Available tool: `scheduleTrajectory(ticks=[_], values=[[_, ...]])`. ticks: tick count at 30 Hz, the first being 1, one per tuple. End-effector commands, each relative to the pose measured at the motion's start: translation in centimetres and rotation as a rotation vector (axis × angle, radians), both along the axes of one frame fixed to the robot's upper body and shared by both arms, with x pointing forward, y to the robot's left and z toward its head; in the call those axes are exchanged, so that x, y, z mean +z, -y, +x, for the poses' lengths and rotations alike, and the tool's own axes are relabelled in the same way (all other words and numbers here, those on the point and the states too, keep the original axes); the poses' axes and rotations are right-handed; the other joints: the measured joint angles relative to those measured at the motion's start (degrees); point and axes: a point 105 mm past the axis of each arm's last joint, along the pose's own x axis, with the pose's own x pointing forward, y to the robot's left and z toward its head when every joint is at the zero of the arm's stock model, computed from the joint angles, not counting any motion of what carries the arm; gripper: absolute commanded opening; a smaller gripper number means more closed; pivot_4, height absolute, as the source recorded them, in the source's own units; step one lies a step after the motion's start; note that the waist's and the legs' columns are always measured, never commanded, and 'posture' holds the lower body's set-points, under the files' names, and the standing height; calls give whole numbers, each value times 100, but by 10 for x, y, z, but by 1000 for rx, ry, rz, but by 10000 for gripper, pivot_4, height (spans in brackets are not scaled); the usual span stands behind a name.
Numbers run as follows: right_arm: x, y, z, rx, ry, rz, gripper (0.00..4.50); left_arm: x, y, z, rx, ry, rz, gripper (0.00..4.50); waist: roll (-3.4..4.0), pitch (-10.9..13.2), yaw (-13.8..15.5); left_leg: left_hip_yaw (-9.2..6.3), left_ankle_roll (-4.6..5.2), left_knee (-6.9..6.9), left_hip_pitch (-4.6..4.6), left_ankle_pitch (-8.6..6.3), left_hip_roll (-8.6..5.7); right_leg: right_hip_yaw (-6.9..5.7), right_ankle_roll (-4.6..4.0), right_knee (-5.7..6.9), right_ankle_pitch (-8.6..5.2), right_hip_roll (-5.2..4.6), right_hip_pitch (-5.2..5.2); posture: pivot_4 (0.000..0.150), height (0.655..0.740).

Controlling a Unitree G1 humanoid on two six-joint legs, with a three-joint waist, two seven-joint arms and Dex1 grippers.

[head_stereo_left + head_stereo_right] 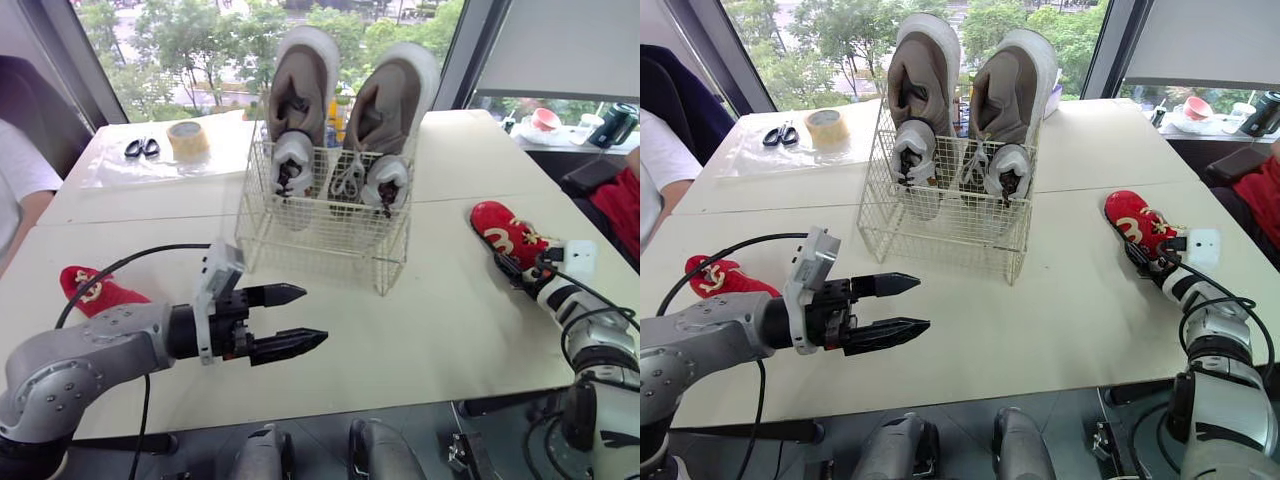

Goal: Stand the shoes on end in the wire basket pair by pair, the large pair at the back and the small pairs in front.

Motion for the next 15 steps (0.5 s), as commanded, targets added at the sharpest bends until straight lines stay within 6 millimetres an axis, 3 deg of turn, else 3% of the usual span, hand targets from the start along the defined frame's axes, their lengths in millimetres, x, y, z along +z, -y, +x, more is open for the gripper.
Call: scheduleTrajectory(ticks=[1,2,4,9,15], values=[[13,-3,7,16,40,-25,45000,10,-1,-1,-1,53,-12,44066,0,0,-9,0,-2,0,0,1,0,0,2,0,0,0,0,1500,7400],[13,-6,8,28,44,-22,45000,10,0,-1,1,56,-8,44066,0,0,-11,0,-4,0,0,2,1,0,4,0,-1,1,0,1500,7400],[14,-13,11,57,53,-8,39513,9,-1,0,7,58,-1,45000,0,0,-15,1,-11,-1,0,6,1,0,5,0,-1,1,0,1500,7400],[15,-21,15,96,64,11,18838,7,-3,0,15,61,19,45000,0,0,-28,1,-12,-1,2,7,2,0,5,0,-1,2,2,1500,7400],[22,-24,17,82,110,52,17628,17,-7,6,31,79,-18,45000,0,0,-35,1,-24,-1,3,14,4,0,5,0,0,5,2,1500,7400]])
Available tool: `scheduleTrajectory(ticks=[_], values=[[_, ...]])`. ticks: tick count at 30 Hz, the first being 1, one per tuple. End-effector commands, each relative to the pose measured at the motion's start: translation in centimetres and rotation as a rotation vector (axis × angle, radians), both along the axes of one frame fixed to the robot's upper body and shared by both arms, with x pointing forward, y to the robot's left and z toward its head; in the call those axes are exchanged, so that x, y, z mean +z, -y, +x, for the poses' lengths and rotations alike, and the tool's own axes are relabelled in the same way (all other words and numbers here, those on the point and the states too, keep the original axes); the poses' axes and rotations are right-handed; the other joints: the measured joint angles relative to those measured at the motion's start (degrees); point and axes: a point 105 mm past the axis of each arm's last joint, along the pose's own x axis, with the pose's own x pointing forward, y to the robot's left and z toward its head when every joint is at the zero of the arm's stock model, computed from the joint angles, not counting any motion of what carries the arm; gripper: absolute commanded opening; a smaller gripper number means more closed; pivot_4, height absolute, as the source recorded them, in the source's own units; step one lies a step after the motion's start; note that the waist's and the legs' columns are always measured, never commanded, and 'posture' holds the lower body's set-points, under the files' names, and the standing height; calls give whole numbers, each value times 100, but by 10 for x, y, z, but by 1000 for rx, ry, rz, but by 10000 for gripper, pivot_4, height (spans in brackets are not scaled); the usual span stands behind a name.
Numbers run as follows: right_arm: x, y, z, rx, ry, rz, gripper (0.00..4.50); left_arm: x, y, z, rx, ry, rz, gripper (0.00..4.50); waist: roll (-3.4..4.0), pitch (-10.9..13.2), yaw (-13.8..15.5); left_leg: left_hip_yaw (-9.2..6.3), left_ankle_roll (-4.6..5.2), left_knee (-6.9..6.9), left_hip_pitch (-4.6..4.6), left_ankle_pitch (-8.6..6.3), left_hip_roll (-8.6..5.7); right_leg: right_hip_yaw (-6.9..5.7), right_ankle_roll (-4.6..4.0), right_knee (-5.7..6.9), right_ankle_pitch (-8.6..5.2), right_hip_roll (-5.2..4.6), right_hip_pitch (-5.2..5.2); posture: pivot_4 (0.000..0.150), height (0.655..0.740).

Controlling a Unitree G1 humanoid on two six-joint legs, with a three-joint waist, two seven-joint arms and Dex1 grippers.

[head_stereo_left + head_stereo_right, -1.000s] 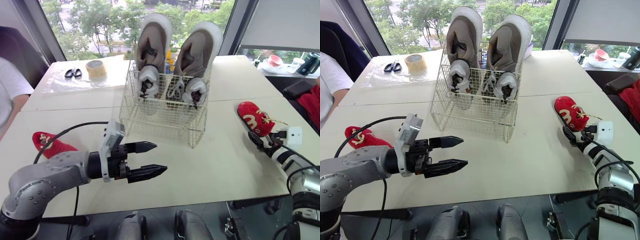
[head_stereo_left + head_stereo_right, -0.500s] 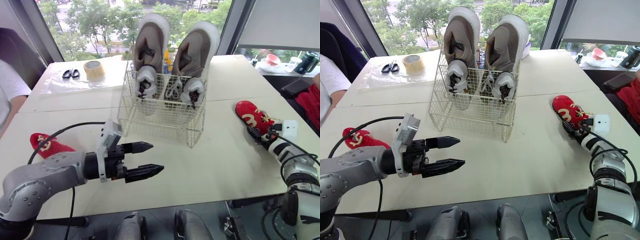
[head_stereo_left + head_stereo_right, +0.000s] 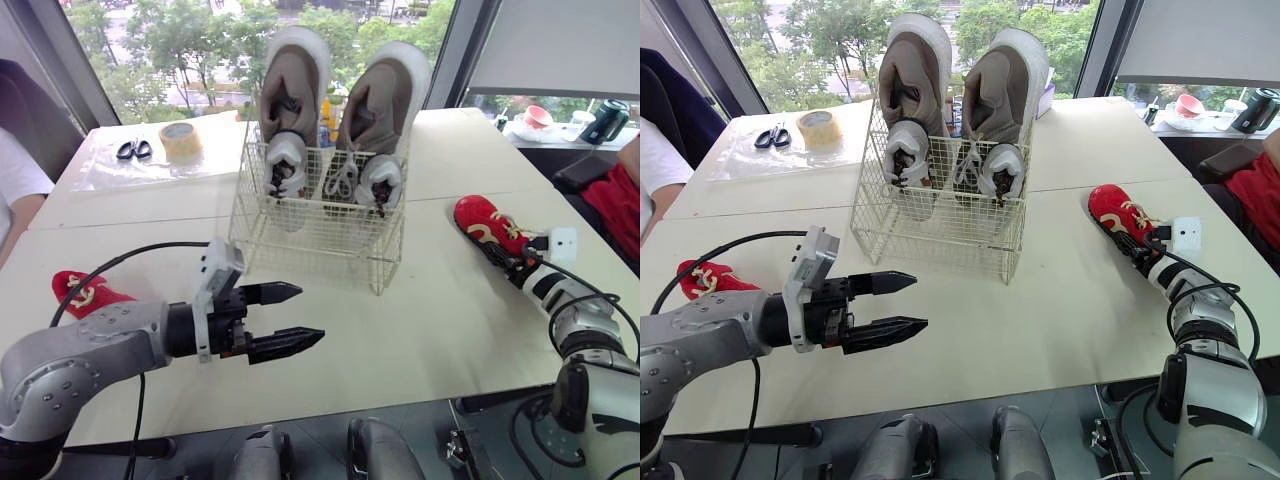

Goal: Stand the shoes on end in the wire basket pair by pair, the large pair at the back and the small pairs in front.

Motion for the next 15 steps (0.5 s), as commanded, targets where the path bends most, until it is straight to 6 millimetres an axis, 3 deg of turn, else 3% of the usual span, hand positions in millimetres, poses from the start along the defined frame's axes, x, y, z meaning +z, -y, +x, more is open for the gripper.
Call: scheduleTrajectory(ticks=[1,4,6,8,12,15], values=[[20,-3,7,-5,93,24,17628,23,-7,5,19,69,-64,45000,0,0,-2,0,0,0,0,0,0,0,0,0,0,0,0,1500,7400],[43,5,9,-66,198,44,17628,45,-17,15,59,92,-162,45000,4,3,3,0,0,0,0,0,0,0,0,2,0,0,0,1500,7400],[75,10,9,-91,312,42,17628,69,-28,24,95,110,-267,45000,12,7,28,-1,0,0,-1,0,0,0,5,2,3,-3,-1,1500,7400],[118,12,7,-101,452,32,17628,92,-40,31,125,119,-376,45000,14,9,34,-1,-4,0,-4,2,1,0,18,3,10,-9,-3,1500,7400],[226,5,-15,-55,742,83,17628,128,-63,41,159,160,-482,45000,31,18,25,1,-9,0,-5,5,1,0,22,8,9,-13,-7,1500,7400],[293,-43,-42,205,866,21,17628,160,-86,58,231,173,-591,45000,33,20,39,1,-8,-9,-7,5,1,-1,25,11,6,-12,-18,1500,7400]])
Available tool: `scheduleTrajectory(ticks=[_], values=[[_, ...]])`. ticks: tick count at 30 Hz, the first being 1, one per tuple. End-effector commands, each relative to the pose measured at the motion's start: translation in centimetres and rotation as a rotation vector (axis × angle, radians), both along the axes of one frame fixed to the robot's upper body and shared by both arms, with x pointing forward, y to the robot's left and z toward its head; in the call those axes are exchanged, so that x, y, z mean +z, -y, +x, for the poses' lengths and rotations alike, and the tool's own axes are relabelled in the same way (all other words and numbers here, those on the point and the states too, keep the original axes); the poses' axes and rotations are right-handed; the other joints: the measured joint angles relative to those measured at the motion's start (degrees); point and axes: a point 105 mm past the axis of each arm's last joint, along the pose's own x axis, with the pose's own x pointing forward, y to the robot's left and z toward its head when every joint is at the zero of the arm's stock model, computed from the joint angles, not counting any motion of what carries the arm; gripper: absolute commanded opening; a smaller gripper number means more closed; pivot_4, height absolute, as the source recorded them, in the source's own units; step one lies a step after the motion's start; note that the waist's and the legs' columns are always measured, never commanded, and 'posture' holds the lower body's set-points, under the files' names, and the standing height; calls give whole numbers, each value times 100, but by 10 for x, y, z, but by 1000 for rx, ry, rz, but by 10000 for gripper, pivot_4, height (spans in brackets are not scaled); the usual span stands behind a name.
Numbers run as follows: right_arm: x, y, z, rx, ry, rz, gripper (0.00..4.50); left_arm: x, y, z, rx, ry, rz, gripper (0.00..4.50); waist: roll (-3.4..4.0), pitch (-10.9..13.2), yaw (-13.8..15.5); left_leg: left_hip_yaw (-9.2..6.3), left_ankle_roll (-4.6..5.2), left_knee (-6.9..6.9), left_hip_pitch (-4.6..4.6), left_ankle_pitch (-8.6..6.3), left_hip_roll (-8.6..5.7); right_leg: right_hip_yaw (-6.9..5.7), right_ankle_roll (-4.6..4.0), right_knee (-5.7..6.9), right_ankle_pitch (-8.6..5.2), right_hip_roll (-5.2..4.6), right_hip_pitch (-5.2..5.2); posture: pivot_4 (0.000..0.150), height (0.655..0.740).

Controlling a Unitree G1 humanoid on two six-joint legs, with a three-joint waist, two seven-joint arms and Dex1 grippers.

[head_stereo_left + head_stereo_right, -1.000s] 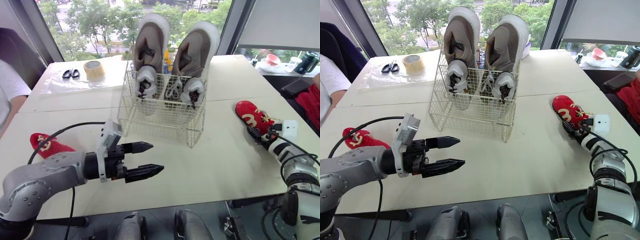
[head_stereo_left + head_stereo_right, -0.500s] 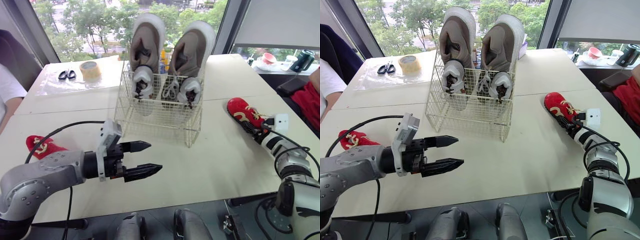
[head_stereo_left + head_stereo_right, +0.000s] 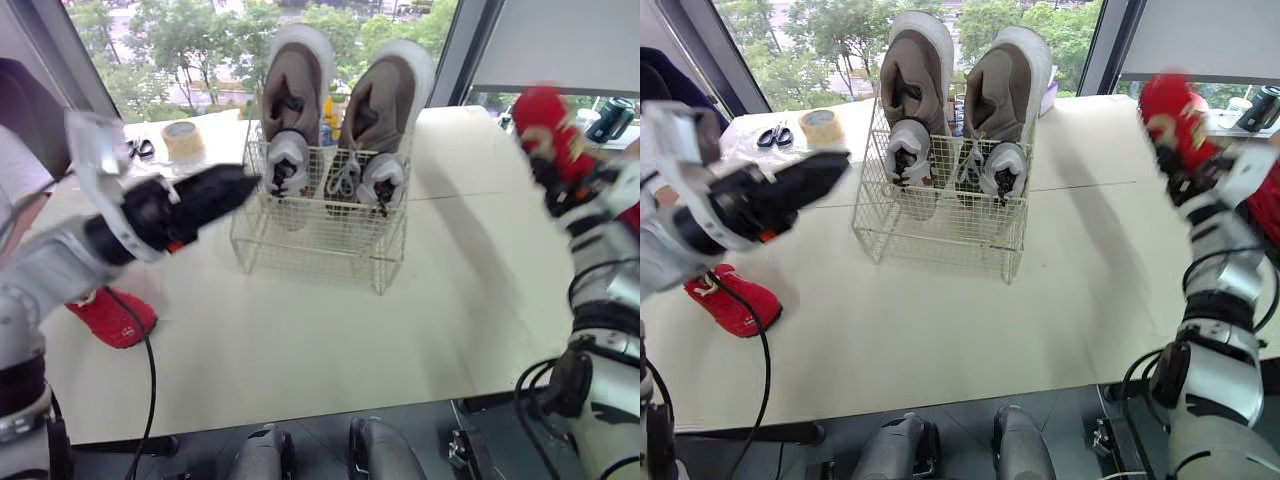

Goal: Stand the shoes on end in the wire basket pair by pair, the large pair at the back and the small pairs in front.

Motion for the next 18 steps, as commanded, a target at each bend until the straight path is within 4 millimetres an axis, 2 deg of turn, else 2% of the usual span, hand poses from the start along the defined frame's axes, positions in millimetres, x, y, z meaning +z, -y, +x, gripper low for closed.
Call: scheduleTrajectory(ticks=[1,4,7,9,14,18], values=[[93,-62,-45,253,230,-206,17628,42,-27,12,74,43,-123,45000,-2,0,7,-2,2,-6,-2,-1,0,-1,0,1,0,2,-5,1500,7400],[115,-116,-65,406,261,-430,17628,58,-28,22,52,64,-118,45000,-8,-4,-9,-2,15,-14,0,-9,1,-3,-1,-1,0,15,-6,1500,7400],[112,-164,-72,482,273,-679,17628,66,-22,27,-10,64,-112,45000,-14,-8,-12,6,15,-19,7,-9,0,-3,-2,-5,0,15,-2,1500,7400],[110,-187,-79,532,286,-794,17628,68,-15,22,-81,60,-88,45000,-17,-6,-9,9,15,-19,5,-9,-1,-2,-2,-6,0,14,-3,1500,7400],[104,-214,-91,612,306,-936,17628,72,-1,8,-213,71,-26,45000,-26,1,17,10,-18,-19,-27,11,-2,0,-1,-1,1,6,-41,1500,7400],[99,-227,-96,655,332,-962,17628,75,4,11,-216,79,-9,45000,-29,1,11,12,-15,-19,-28,9,-4,-1,1,-4,1,-5,-39,1500,7400]])
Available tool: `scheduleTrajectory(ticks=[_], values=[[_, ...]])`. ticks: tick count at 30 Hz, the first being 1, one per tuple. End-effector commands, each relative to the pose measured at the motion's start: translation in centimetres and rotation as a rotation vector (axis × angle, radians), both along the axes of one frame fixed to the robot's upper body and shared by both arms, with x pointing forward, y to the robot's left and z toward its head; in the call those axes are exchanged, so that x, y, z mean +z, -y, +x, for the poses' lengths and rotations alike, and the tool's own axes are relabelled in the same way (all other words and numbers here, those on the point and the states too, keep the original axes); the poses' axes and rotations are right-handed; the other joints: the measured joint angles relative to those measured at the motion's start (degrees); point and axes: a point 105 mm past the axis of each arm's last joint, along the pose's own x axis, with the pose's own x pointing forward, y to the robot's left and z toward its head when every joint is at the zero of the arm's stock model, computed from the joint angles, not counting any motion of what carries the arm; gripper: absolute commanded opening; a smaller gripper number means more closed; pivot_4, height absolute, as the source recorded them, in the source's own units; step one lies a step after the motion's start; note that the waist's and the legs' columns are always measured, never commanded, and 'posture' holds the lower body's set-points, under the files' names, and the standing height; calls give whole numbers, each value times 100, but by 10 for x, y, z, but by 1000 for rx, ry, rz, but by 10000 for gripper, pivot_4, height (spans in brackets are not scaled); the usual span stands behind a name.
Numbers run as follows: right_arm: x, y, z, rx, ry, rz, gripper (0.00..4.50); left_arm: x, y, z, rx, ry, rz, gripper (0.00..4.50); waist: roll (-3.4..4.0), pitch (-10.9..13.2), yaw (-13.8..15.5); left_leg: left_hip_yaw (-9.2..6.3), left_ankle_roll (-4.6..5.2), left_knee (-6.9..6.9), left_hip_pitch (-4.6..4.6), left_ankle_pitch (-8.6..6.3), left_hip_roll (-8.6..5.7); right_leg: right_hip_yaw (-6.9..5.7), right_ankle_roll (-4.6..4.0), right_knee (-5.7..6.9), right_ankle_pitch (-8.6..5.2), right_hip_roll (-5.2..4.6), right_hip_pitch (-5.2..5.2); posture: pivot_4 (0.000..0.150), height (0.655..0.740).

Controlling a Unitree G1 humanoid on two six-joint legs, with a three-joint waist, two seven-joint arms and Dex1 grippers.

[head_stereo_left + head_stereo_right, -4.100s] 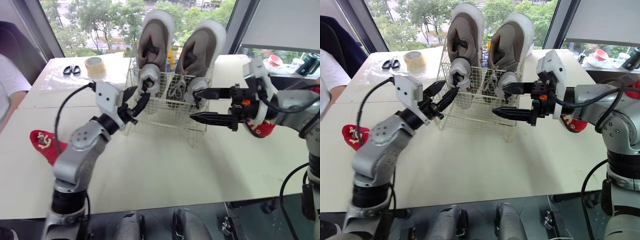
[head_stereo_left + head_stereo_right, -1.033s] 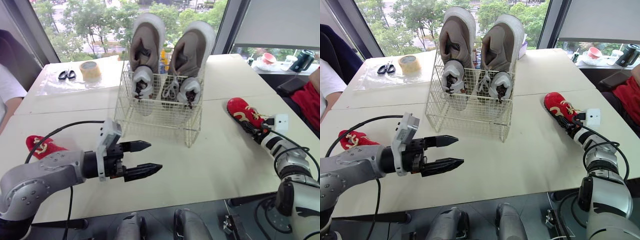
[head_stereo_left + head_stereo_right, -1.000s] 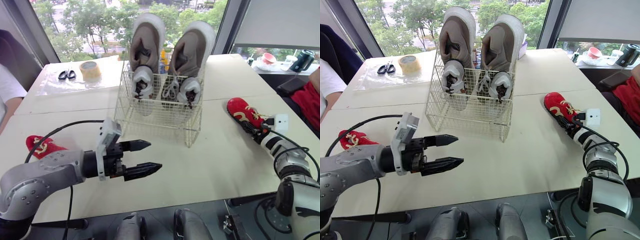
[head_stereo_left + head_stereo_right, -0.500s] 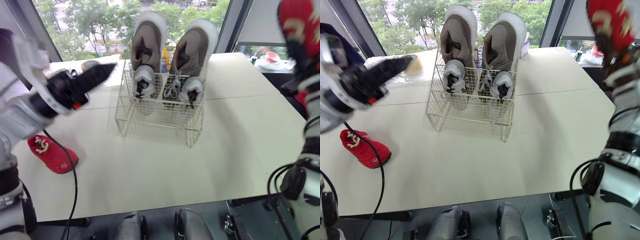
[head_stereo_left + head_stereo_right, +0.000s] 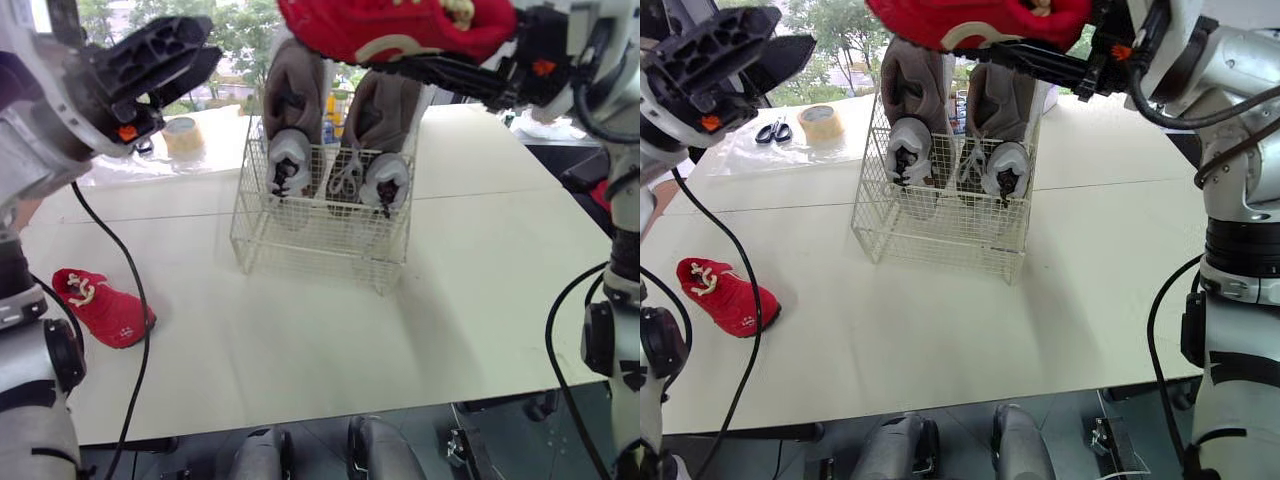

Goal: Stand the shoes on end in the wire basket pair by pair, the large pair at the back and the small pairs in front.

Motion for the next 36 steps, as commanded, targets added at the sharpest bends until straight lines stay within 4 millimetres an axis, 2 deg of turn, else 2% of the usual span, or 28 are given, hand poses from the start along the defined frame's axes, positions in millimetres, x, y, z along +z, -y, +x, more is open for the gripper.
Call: scheduleTrajectory(ticks=[1,4,12,15,18,19,20,22,23,26,28,32,36], values=[[7,-9,-15,46,69,-13,17628,7,5,2,6,31,19,45000,0,0,3,0,0,0,1,0,-2,0,0,0,0,-2,2,1500,7400],[0,-15,-15,60,64,-39,17628,8,12,9,-3,20,32,45000,-1,0,11,0,-1,2,3,1,-3,-1,0,3,0,-1,4,1500,7400],[-10,-26,-8,57,126,-119,17628,10,36,12,-116,17,79,45000,-3,1,-11,3,-2,2,4,2,-8,-2,0,6,0,1,1,1500,7400],[-12,-29,-8,66,134,-130,17628,6,37,14,-120,5,94,37158,-3,1,-14,2,-3,2,4,2,-7,-2,0,8,0,1,0,1500,7400],[-12,-29,-8,71,134,-124,17628,7,33,13,-121,4,86,22741,-3,1,-19,2,-4,2,4,2,-6,-2,0,8,0,2,-1,1500,7400],[-12,-29,-9,74,132,-125,27398,8,31,13,-120,4,83,17294,-3,1,-17,2,-4,2,4,2,-5,-2,0,9,0,1,0,1500,7400],[-12,-29,-9,75,133,-125,31807,8,30,13,-120,3,79,11466,-3,1,-16,2,-4,2,4,2,-5,-2,0,8,0,1,0,1500,7400],[-12,-29,-10,81,130,-128,41871,8,28,14,-115,-1,73,3050,-3,1,-16,1,-4,2,4,2,-3,-2,0,8,0,1,0,1500,7400],[-14,-29,-11,85,126,-133,45000,9,26,15,-106,-8,66,2350,-3,1,-14,2,-3,2,4,2,-3,-2,0,8,0,0,0,1500,7400],[-20,-21,-8,52,43,-110,45000,12,17,18,-87,-27,6,2350,-3,1,-6,1,-3,2,4,2,-2,-2,0,8,0,-2,1,1500,7400],[-26,-9,-9,55,-90,-20,45000,13,11,18,-75,-31,-39,2350,-5,0,11,-4,-3,2,4,2,1,-2,0,8,0,-2,3,1500,7400],[-14,13,-18,244,-415,521,45000,11,3,18,-34,-22,-158,2350,-8,-2,6,-7,-3,5,7,2,2,-3,0,9,2,-9,12,1500,7400],[-11,6,-25,445,-602,904,45000,10,8,19,-21,-7,-314,2350,-7,-3,-3,-12,-10,10,13,6,5,-5,-4,23,4,-10,13,1500,7400]])
